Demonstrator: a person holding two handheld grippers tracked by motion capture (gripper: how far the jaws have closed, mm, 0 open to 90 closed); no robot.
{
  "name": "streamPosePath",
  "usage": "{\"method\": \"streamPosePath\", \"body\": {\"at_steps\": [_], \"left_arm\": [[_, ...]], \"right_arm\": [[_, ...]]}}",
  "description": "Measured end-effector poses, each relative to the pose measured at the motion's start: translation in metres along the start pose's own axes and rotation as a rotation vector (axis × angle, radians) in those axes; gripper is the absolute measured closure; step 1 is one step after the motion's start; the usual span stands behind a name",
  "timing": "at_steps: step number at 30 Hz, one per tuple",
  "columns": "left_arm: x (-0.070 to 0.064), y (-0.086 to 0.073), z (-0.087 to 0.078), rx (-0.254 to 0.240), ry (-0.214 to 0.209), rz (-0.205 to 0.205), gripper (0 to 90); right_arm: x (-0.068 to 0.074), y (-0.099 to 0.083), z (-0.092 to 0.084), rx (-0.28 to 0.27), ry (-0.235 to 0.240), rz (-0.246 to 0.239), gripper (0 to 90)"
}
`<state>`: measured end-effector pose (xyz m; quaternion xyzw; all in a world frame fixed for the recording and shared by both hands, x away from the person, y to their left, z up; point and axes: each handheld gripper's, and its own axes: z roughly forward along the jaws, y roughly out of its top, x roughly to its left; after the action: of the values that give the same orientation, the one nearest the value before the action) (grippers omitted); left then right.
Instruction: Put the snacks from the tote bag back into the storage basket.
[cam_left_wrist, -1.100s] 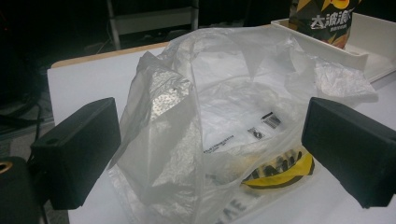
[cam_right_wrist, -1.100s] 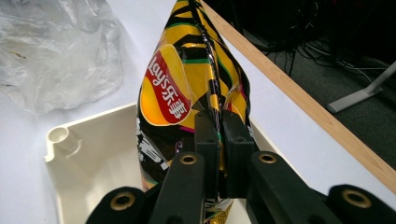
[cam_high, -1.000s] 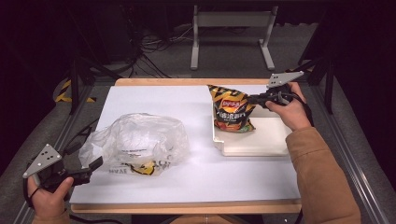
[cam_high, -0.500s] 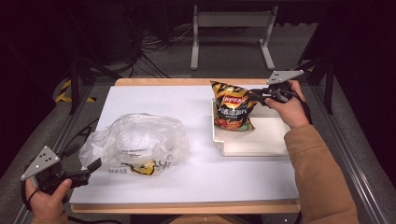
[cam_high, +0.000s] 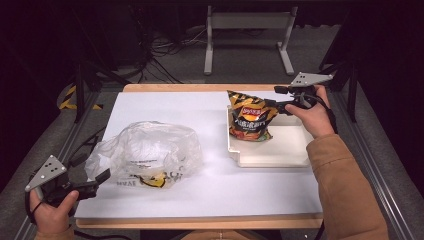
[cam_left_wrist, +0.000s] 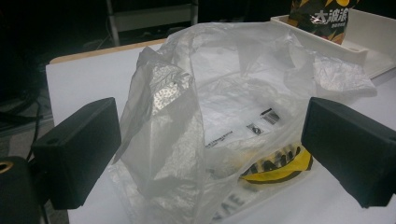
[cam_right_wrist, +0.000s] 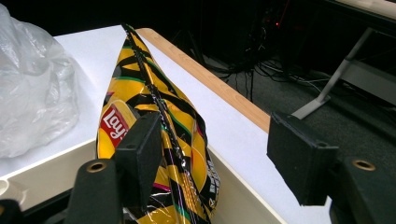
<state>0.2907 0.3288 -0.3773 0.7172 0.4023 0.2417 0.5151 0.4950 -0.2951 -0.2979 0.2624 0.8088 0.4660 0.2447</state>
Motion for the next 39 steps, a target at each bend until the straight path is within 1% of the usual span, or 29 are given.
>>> {"method": "streamPosePath", "body": {"at_steps": [1, 4, 5, 12, 16, 18, 20, 22, 24, 26, 28, 30, 33, 35, 36, 37, 38, 39], "left_arm": [[0.0, 0.0, 0.0, 0.0, 0.0, 0.001, 5.4], [0.0, 0.0, 0.001, 0.0, -0.002, -0.003, 5.4], [0.001, 0.0, 0.001, 0.001, -0.002, -0.003, 5.4], [0.001, 0.0, 0.002, -0.002, -0.005, -0.003, 5.4], [0.0, 0.001, 0.003, -0.004, -0.005, 0.0, 5.4], [0.0, 0.002, 0.003, -0.002, -0.007, 0.005, 5.3], [-0.001, 0.003, 0.003, -0.002, -0.009, 0.006, 5.3], [-0.002, 0.003, 0.002, -0.002, -0.011, 0.009, 5.3], [-0.002, 0.004, 0.001, -0.004, -0.014, 0.009, 5.3], [-0.003, 0.004, 0.001, -0.004, -0.014, 0.01, 5.3], [-0.004, 0.004, 0.0, -0.001, -0.017, 0.014, 5.3], [-0.006, 0.003, 0.0, 0.002, -0.023, 0.013, 5.3], [-0.007, 0.004, 0.0, 0.002, -0.024, 0.019, 5.3], [-0.008, 0.004, -0.001, 0.0, -0.029, 0.019, 5.3], [-0.008, 0.004, -0.001, 0.0, -0.029, 0.019, 5.3], [-0.008, 0.004, -0.001, 0.001, -0.031, 0.02, 5.3], [-0.008, 0.004, -0.001, 0.002, -0.032, 0.021, 5.3], [-0.009, 0.004, -0.001, 0.002, -0.034, 0.021, 5.3]], "right_arm": [[0.002, 0.001, -0.001, -0.003, 0.01, 0.004, 33.6], [0.005, 0.002, -0.003, -0.008, 0.018, -0.002, 33.3], [0.007, 0.003, -0.004, -0.015, 0.028, -0.002, 32.8], [0.013, 0.007, -0.009, -0.034, 0.051, -0.011, 31.5], [0.018, 0.01, -0.013, -0.047, 0.056, -0.02, 31.4], [0.023, 0.014, -0.022, -0.07, 0.058, -0.025, 30.6], [0.026, 0.015, -0.029, -0.084, 0.054, -0.017, 29.9], [0.03, 0.016, -0.04, -0.112, 0.043, 0.001, 29.6], [0.034, 0.016, -0.051, -0.14, 0.043, 0.032, 28.8], [0.039, 0.015, -0.062, -0.168, 0.029, 0.041, 27.8], [0.044, 0.013, -0.074, -0.192, 0.035, 0.058, 27.1], [0.047, 0.01, -0.082, -0.203, 0.036, 0.074, 26.8], [0.051, 0.005, -0.095, -0.216, 0.031, 0.081, 26.4], [0.054, 0.0, -0.105, -0.226, 0.011, 0.076, 26.2], [0.056, -0.003, -0.11, -0.227, 0.007, 0.082, 26.0], [0.056, -0.003, -0.11, -0.227, 0.007, 0.082, 26.0], [0.057, -0.007, -0.115, -0.226, -0.008, 0.082, 26.1], [0.059, -0.013, -0.123, -0.232, -0.013, 0.09, 26.0]]}}
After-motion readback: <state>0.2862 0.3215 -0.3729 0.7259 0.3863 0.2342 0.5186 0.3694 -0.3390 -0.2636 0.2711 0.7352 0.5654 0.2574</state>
